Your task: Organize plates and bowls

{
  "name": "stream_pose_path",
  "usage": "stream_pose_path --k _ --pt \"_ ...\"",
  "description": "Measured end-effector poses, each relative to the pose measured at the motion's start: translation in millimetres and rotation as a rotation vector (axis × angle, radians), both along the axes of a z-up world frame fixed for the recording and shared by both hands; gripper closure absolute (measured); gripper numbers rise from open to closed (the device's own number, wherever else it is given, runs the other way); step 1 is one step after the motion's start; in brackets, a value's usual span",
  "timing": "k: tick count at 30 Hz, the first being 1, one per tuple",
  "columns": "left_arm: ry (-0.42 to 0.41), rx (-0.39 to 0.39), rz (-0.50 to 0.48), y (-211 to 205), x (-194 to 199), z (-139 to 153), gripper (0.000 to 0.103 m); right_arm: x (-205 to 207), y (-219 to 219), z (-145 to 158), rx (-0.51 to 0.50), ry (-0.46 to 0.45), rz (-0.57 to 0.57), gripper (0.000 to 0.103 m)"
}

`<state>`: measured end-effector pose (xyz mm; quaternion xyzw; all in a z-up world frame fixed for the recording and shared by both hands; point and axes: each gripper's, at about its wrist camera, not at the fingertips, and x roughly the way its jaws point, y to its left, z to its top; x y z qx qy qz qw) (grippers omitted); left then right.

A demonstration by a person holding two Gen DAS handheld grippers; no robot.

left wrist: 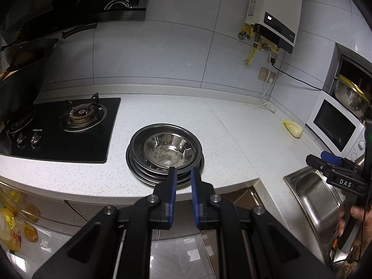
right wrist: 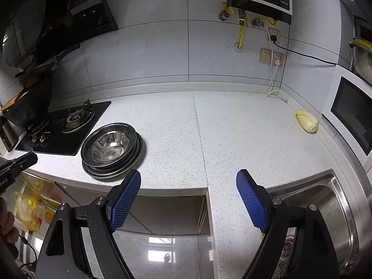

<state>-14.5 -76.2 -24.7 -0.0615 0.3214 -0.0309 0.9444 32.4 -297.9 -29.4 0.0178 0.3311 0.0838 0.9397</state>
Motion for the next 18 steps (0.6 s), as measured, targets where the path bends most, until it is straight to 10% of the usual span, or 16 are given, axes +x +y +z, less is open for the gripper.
stream_pose_path --k 18 --pt "0.014 0.031 0.053 4.0 -1.9 -7.2 0.091 3.1 8.9 -4.4 -0.036 0.014 0.036 0.023"
